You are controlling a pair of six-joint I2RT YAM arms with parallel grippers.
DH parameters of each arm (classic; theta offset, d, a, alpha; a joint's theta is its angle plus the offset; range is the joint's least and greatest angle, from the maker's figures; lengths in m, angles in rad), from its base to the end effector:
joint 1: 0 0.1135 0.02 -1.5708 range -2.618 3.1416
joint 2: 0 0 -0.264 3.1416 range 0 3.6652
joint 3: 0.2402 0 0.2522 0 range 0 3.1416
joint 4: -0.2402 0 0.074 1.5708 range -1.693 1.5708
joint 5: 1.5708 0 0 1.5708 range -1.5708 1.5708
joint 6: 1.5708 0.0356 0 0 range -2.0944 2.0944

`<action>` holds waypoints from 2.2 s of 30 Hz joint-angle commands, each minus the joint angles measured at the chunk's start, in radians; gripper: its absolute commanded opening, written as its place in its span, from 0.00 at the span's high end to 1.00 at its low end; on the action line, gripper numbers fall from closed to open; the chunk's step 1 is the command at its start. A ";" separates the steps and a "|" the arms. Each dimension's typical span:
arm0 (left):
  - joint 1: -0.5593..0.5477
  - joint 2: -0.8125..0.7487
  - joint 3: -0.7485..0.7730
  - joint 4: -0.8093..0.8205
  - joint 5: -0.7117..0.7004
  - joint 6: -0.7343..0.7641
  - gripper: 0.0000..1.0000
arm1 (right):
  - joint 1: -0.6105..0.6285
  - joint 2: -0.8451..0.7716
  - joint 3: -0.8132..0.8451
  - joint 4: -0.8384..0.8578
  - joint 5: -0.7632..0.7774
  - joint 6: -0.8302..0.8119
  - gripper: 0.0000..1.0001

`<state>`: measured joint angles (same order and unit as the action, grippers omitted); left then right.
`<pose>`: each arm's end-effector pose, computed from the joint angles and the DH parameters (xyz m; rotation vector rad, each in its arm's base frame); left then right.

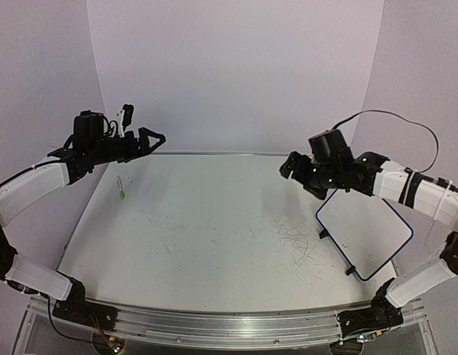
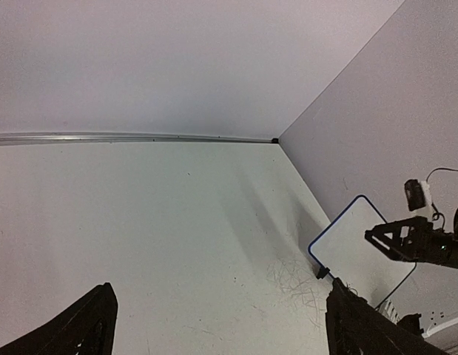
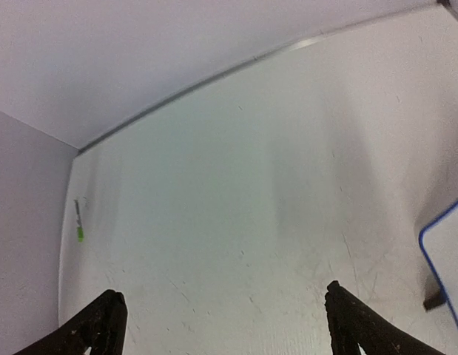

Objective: Write a sentence on the whiteboard
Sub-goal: Move the whiteboard to the center of the board.

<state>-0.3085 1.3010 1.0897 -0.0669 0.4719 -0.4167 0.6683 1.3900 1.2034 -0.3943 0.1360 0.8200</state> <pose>0.2841 -0.1075 0.3462 0.2404 1.9084 -0.9319 0.2508 0.1918 0.3267 0.2510 2.2197 0.7043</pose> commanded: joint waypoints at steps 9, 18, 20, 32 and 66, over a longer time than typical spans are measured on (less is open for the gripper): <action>-0.014 -0.039 -0.042 0.053 -0.002 0.041 0.01 | 0.031 0.171 -0.126 -0.389 0.343 0.797 0.12; -0.016 -0.084 -0.057 0.053 -0.002 0.042 0.01 | -0.025 0.358 -0.085 -0.386 0.393 0.848 0.26; -0.018 -0.088 -0.060 0.052 -0.006 0.044 0.00 | -0.035 0.388 -0.082 -0.383 0.396 0.854 0.26; -0.029 -0.065 -0.046 0.050 -0.013 0.057 0.01 | -0.044 0.451 -0.111 -0.349 0.423 0.957 0.48; -0.035 -0.002 -0.046 0.061 -0.006 0.033 0.01 | 0.053 0.491 -0.110 -0.256 0.512 0.757 0.96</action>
<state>-0.3397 1.2844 1.0313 -0.0505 0.4679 -0.3683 0.6650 1.8835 1.0817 -0.7109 0.5765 1.6758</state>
